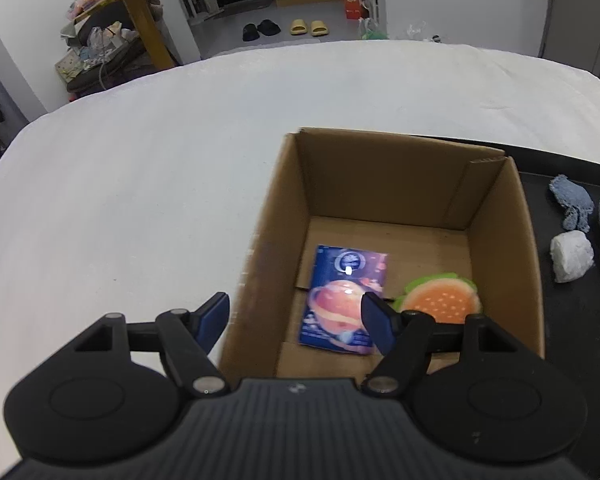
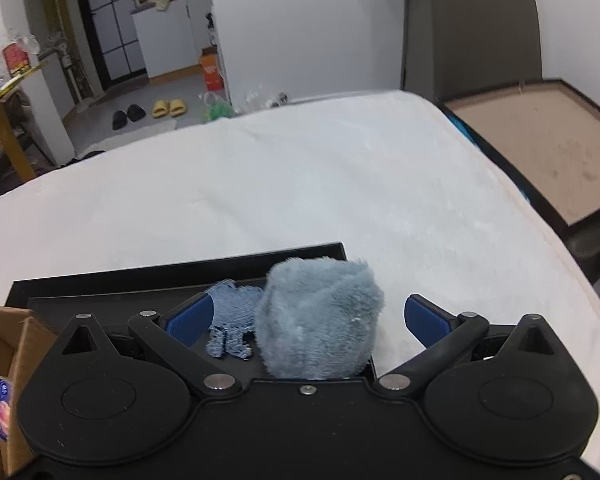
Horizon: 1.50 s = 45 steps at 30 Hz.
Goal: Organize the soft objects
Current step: 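Move the right gripper to the grey fluffy plush and grasp it, then carry the grey fluffy plush with the right gripper into the box and release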
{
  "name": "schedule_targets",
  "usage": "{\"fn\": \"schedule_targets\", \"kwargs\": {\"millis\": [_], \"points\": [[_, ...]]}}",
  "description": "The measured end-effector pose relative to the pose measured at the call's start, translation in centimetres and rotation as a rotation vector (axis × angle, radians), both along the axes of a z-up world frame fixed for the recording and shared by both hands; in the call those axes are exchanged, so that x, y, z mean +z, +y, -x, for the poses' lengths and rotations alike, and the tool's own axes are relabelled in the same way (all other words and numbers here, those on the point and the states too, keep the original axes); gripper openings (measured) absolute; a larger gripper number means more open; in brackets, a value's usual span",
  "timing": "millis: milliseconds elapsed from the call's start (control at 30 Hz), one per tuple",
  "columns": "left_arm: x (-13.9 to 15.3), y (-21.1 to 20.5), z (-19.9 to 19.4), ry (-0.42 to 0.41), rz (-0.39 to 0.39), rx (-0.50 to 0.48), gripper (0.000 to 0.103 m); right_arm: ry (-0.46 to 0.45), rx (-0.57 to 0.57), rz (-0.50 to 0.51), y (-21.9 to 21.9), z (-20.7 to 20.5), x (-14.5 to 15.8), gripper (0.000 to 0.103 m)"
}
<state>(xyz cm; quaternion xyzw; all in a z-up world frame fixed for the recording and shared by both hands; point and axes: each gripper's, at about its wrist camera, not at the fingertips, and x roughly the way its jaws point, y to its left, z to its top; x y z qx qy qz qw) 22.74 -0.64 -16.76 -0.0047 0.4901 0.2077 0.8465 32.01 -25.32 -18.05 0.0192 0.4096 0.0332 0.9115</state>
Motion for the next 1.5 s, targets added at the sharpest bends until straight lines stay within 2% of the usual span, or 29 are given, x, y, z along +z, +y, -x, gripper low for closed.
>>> {"fn": "schedule_targets", "kwargs": {"millis": [100, 300, 367, 433, 533, 867, 1033, 1233, 1300, 1500], "points": [[-0.1, -0.8, -0.4, 0.009, -0.024, -0.009, 0.076, 0.033, -0.009, 0.006, -0.3, -0.7, -1.0, 0.103], [-0.3, -1.0, -0.4, 0.014, -0.038, -0.007, 0.077, 0.068, -0.025, -0.046, -1.0, -1.0, -2.1, 0.101], [-0.3, -1.0, -0.3, 0.012, -0.035, -0.010, 0.077, 0.075, -0.018, -0.054, -0.9, -1.1, -2.2, 0.088], [-0.2, -0.8, -0.2, 0.007, -0.024, -0.009, 0.077, 0.097, -0.014, -0.048, -0.6, -1.2, -2.4, 0.051], [0.0, -0.5, -0.2, 0.000, -0.006, 0.000, 0.077, 0.095, -0.015, -0.042, -0.4, -0.9, -2.3, 0.043], [0.2, -0.4, 0.2, -0.023, 0.001, -0.030, 0.077, 0.027, -0.015, -0.072, -0.5, -0.1, -0.1, 0.040], [0.5, 0.4, 0.9, -0.039, 0.002, -0.024, 0.077, 0.017, 0.035, -0.069, 0.8, 0.8, 0.6, 0.040], [0.5, 1.5, 1.8, -0.051, 0.011, -0.010, 0.077, 0.040, 0.098, -0.149, 2.0, 1.2, 2.5, 0.040], [0.5, 1.8, 2.0, -0.054, 0.016, -0.009, 0.077, 0.044, 0.123, -0.147, 2.8, 1.6, 3.0, 0.040], [0.5, 3.2, 2.8, -0.079, 0.077, 0.021, 0.077, 0.007, 0.182, -0.134, 4.8, 2.3, 4.4, 0.040]]}}
